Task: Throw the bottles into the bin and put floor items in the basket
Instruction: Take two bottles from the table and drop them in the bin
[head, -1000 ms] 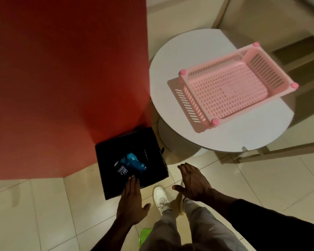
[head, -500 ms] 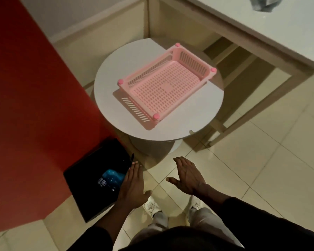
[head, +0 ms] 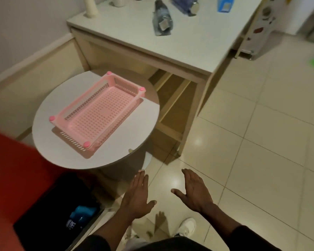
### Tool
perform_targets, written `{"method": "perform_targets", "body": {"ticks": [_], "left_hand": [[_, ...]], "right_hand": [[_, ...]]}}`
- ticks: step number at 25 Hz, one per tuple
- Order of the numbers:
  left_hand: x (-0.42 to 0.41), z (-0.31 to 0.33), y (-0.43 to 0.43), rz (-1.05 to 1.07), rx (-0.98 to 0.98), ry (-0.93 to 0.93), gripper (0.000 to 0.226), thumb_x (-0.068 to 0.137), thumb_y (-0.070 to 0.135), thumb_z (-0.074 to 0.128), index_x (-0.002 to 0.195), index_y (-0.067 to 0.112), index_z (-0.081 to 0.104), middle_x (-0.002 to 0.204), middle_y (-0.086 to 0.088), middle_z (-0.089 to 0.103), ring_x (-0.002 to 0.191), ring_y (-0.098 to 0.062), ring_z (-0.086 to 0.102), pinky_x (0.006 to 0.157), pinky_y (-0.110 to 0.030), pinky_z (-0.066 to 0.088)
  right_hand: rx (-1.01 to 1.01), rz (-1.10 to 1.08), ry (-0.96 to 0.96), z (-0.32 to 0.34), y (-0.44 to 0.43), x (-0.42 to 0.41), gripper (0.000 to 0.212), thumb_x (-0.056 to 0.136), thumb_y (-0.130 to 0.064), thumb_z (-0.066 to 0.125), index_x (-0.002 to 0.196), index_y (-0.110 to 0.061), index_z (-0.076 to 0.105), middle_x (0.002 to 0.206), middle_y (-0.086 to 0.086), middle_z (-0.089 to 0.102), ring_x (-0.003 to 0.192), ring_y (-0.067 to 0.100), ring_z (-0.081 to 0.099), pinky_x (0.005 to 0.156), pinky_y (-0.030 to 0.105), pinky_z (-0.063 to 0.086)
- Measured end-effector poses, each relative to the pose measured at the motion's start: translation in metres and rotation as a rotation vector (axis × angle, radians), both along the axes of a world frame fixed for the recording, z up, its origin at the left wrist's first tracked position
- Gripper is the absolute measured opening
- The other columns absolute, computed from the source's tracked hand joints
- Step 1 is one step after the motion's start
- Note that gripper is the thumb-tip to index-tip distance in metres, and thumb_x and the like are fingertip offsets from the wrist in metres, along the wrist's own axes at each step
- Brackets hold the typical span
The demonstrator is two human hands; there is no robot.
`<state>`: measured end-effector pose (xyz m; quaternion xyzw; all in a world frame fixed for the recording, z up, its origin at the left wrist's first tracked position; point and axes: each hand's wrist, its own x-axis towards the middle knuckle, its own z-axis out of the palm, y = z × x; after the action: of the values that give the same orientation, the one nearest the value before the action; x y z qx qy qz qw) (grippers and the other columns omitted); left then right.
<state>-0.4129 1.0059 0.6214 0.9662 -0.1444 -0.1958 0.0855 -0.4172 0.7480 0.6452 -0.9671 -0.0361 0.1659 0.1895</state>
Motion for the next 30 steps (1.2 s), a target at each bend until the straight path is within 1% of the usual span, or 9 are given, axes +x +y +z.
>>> {"method": "perform_targets", "body": {"ticks": [4,6,9,10,14,18,23,26,30], "left_hand": [[0.026,0.007,-0.082,-0.106,0.038,-0.042,0.11,0.091,0.078,0.046,0.169,0.013,0.004,0.177,-0.01,-0.01,0.164,-0.029,-0.009,0.125,-0.039,-0.005],[0.043,0.012,-0.121,-0.165,0.019,-0.039,0.11,0.091,0.077,0.048,0.169,0.012,0.005,0.178,-0.01,-0.009,0.165,-0.029,-0.007,0.126,-0.038,-0.004],[0.069,0.019,-0.176,-0.255,0.0,-0.063,0.111,0.092,0.076,0.051,0.169,0.011,0.005,0.178,-0.01,-0.007,0.165,-0.029,-0.006,0.132,-0.042,0.004],[0.078,0.022,-0.191,-0.287,0.0,-0.063,0.111,0.092,0.076,0.051,0.169,0.011,0.004,0.178,-0.01,-0.007,0.165,-0.029,-0.006,0.132,-0.042,0.005],[0.118,0.026,-0.25,-0.399,-0.01,-0.072,0.11,0.093,0.073,0.052,0.169,0.01,0.003,0.178,-0.011,-0.006,0.165,-0.028,-0.007,0.128,-0.038,-0.004],[0.171,0.019,-0.309,-0.519,0.013,-0.081,0.109,0.094,0.075,0.047,0.169,0.008,0.004,0.177,-0.013,-0.008,0.164,-0.029,-0.008,0.128,-0.039,-0.005],[0.247,0.02,-0.38,-0.633,-0.013,-0.077,0.11,0.095,0.074,0.047,0.168,0.005,0.004,0.177,-0.017,-0.008,0.164,-0.031,-0.008,0.129,-0.04,-0.005],[0.288,0.021,-0.417,-0.707,-0.022,-0.071,0.109,0.096,0.073,0.045,0.168,0.004,0.001,0.176,-0.018,-0.012,0.164,-0.031,-0.013,0.133,-0.042,-0.002],[0.333,0.024,-0.451,-0.76,0.008,-0.087,0.107,0.098,0.071,0.044,0.167,0.002,0.001,0.175,-0.02,-0.013,0.163,-0.033,-0.014,0.134,-0.045,0.0]], "right_hand": [[-0.013,-0.105,-0.025,0.006,-0.082,-0.002,0.098,0.093,-0.08,0.034,0.162,-0.012,0.018,0.169,0.01,0.023,0.157,0.027,0.018,0.129,0.04,0.016],[-0.011,-0.164,-0.019,0.01,-0.118,-0.002,0.097,0.094,-0.078,0.036,0.162,-0.011,0.018,0.169,0.01,0.022,0.158,0.027,0.017,0.129,0.04,0.015],[-0.015,-0.258,-0.04,0.01,-0.163,-0.002,0.097,0.094,-0.077,0.037,0.162,-0.011,0.018,0.169,0.011,0.022,0.158,0.027,0.015,0.129,0.041,0.015],[-0.017,-0.284,-0.043,0.011,-0.174,0.0,0.097,0.094,-0.078,0.037,0.162,-0.01,0.018,0.17,0.011,0.021,0.158,0.027,0.015,0.129,0.041,0.015],[0.002,-0.417,-0.067,0.006,-0.216,0.013,0.099,0.093,-0.081,0.033,0.163,-0.013,0.015,0.171,0.008,0.019,0.159,0.024,0.013,0.129,0.039,0.014],[-0.001,-0.499,-0.082,0.004,-0.258,0.045,0.101,0.092,-0.082,0.031,0.163,-0.013,0.014,0.171,0.008,0.018,0.159,0.024,0.012,0.13,0.037,0.012],[-0.051,-0.574,-0.073,0.015,-0.317,0.101,0.099,0.095,-0.078,0.034,0.163,-0.009,0.014,0.17,0.012,0.019,0.159,0.026,0.012,0.129,0.037,0.01],[-0.066,-0.635,-0.061,0.021,-0.348,0.134,0.099,0.095,-0.077,0.035,0.163,-0.009,0.013,0.17,0.012,0.018,0.159,0.026,0.012,0.129,0.038,0.011],[-0.066,-0.675,-0.081,0.025,-0.377,0.176,0.099,0.095,-0.077,0.037,0.163,-0.008,0.015,0.17,0.013,0.021,0.159,0.026,0.013,0.129,0.039,0.013]]}}
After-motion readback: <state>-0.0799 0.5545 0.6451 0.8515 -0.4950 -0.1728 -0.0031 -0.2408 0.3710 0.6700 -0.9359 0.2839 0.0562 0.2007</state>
